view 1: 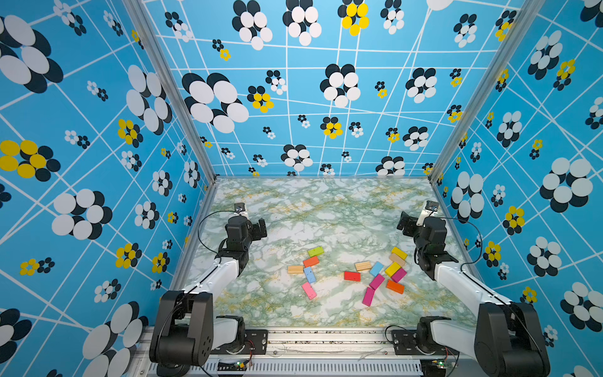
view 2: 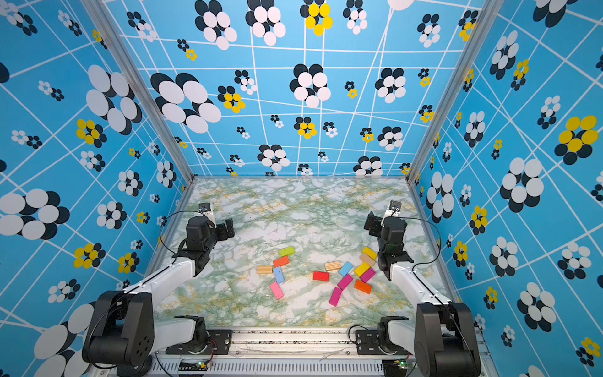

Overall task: Assemble the number 7 with building blocks
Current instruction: Pick up the building block from the center of the board.

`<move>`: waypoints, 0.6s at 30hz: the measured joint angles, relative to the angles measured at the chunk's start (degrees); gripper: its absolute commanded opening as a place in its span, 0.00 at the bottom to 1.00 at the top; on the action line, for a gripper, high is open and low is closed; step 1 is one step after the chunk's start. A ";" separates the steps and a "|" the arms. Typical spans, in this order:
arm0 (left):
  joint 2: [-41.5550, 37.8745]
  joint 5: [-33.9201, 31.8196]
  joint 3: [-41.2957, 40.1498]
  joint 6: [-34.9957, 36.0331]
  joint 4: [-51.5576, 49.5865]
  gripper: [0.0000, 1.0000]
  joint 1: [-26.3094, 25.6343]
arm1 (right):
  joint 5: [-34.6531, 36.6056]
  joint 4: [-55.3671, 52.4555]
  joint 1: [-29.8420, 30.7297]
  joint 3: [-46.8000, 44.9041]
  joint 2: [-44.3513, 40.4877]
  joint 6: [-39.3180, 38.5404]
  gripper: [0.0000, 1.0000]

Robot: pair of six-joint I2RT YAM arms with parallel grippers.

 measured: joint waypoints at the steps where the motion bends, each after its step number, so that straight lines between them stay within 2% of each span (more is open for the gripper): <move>1: -0.28 0.00 0.92 0.00 -1.66 0.99 -0.63 | -0.50 -3.63 0.00 2.60 -0.07 1.20 0.96; 6: -0.87 -0.07 5.79 0.09 -9.70 0.99 -4.33 | -4.74 -17.05 0.00 10.56 -0.13 5.81 0.96; 11: -0.76 2.56 10.73 2.03 -17.62 0.99 -10.38 | -10.88 -29.16 0.00 15.10 0.09 9.07 0.96; 18: 3.82 7.76 19.08 7.15 -26.84 0.99 -19.04 | -19.26 -39.65 0.02 17.97 0.61 11.21 0.96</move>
